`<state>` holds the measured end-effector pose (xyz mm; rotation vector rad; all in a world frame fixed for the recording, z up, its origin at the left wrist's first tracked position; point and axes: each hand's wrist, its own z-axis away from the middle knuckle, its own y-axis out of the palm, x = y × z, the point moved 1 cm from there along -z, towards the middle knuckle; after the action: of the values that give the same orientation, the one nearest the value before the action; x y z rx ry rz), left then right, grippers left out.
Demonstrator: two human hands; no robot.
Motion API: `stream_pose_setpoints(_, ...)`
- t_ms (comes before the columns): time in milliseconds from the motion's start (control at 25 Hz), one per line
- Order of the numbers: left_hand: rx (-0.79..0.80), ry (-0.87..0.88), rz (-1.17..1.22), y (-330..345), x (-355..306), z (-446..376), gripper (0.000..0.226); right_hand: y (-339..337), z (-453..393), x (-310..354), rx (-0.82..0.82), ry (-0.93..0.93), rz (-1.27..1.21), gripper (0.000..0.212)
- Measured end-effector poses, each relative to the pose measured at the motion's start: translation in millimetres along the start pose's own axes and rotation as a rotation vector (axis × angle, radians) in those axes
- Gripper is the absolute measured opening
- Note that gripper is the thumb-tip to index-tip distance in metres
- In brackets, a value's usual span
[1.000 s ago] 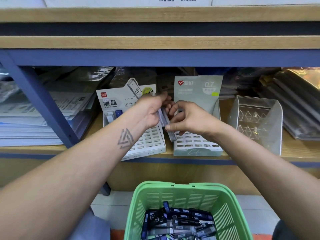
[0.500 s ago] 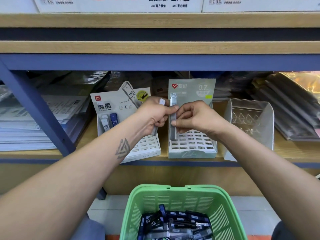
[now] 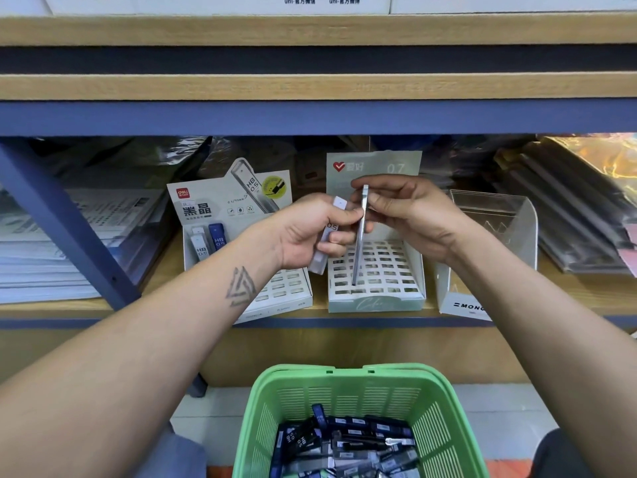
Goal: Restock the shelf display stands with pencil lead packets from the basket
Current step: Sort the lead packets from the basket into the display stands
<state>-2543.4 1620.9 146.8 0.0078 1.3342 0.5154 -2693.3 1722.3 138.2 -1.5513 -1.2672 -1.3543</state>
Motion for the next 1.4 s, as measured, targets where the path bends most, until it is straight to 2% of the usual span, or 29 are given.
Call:
stream_pose_setpoints(80,-0.113,-0.001,-0.066,-3.4,-0.8,-0.8,0.008,-3.8,-2.9,4.5,-0.088,-0.046,0.092,0.024)
stream_pose_setpoints(120,-0.238,0.021,-0.159,-6.7,-1.2,-2.5,0.009,-6.0,-5.1,6.3,-0.168,-0.071,0.223,0.023)
stream_pose_setpoints(200,-0.578,0.071,-0.478,-16.9,-2.0,-5.4,0.018,-10.8,-10.3,7.1,-0.325,-0.118,0.534,0.018)
stream_pose_setpoints(240,-0.704,0.089,-0.671,-20.7,-1.8,-6.3,0.020,-11.6,-12.6,5.8,-0.369,-0.148,0.658,0.016)
stream_pose_setpoints(280,-0.750,0.082,-0.838,-21.0,0.0,-6.7,0.024,-10.6,-14.0,3.4,-0.391,-0.180,0.748,0.016)
stream_pose_setpoints(320,-0.734,0.050,-0.945,-20.2,3.5,-7.8,0.030,-8.8,-14.8,0.2,-0.398,-0.207,0.806,0.017)
stream_pose_setpoints(400,-0.664,-0.017,-0.997,-16.6,12.0,-12.2,0.033,-3.2,-15.9,-5.7,-0.382,-0.246,0.849,0.017)
stream_pose_setpoints(520,-0.615,-0.063,-0.945,-15.4,22.5,-20.2,0.016,1.2,-18.8,-11.7,-0.347,-0.250,0.845,0.016)
stream_pose_setpoints(600,-0.625,-0.089,-0.865,-19.6,26.1,-24.0,0.014,2.2,-19.7,-13.2,-0.314,-0.239,0.842,0.016)
stream_pose_setpoints(760,-0.650,-0.120,-0.731,-27.0,29.8,-28.1,0.038,4.9,-17.5,-10.8,-0.218,-0.208,0.784,0.014)
stream_pose_setpoints(960,-0.653,-0.140,-0.693,-21.9,30.2,-27.5,0.062,7.9,-15.5,-9.3,-0.193,-0.199,0.773,0.016)
stream_pose_setpoints(1160,-0.657,-0.121,-0.699,-20.2,31.4,-27.7,0.063,5.2,-15.8,-13.1,-0.197,-0.187,0.827,0.020)
stream_pose_setpoints(1400,-0.659,-0.102,-0.684,-22.4,33.7,-30.4,0.067,1.0,-21.1,-28.5,-0.262,-0.168,1.026,0.009)
